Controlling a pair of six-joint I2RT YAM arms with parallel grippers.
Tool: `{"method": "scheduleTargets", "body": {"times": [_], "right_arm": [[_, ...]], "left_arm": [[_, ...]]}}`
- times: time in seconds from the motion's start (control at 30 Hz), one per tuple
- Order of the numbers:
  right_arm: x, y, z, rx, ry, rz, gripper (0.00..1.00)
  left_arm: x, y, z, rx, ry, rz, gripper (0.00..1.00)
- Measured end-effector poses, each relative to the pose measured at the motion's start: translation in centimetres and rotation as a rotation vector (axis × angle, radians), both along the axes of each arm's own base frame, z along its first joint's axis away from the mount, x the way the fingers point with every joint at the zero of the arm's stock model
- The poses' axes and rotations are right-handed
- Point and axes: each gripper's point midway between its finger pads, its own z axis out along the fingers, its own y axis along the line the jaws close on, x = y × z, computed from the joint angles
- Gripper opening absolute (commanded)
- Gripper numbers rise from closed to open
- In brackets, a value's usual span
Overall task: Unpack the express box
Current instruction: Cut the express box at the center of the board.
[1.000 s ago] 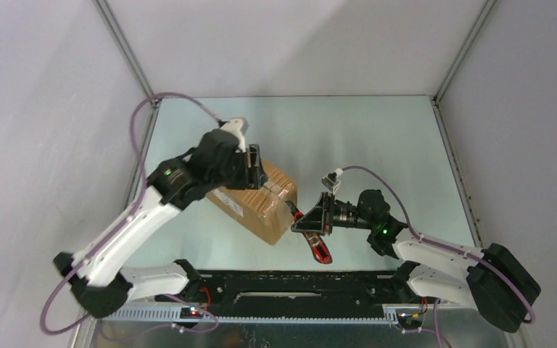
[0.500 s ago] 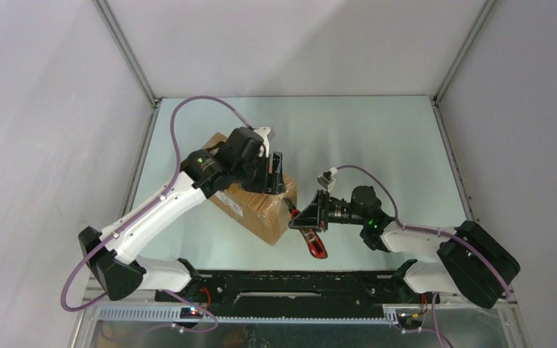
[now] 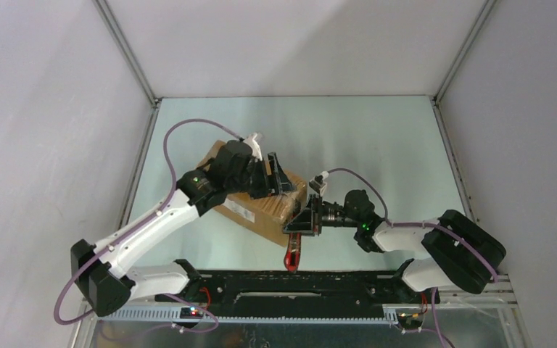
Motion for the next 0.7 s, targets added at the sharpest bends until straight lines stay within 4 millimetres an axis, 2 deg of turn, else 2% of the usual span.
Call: {"method": "scheduleTargets", "body": {"times": [0.13,0.27,0.43,0.7], "right_arm": [[-0.3,0.2,0.0,0.007,0.000,0.010,0.00],[-0.4,0.3,0.2,0.020,-0.004,0.015,0.00],[-0.8,0.0,0.5,0.022,-0.017,0.017,0.00],[-2.6,-2.0,2.7,0.028,-0.156,0.059,0.00]], "left_arm": [[-0.5,-0.3,0.4,-0.130,0.086,0.082,0.74],[-0.6,0.7,1.2,-0.176,0.121,0.146,0.74],[-0.4,2.8,0.5,-0.129,0.139,0.143,0.76],[-1.2,4.0,0.9,0.057,0.089,-0.058,0.80]]}}
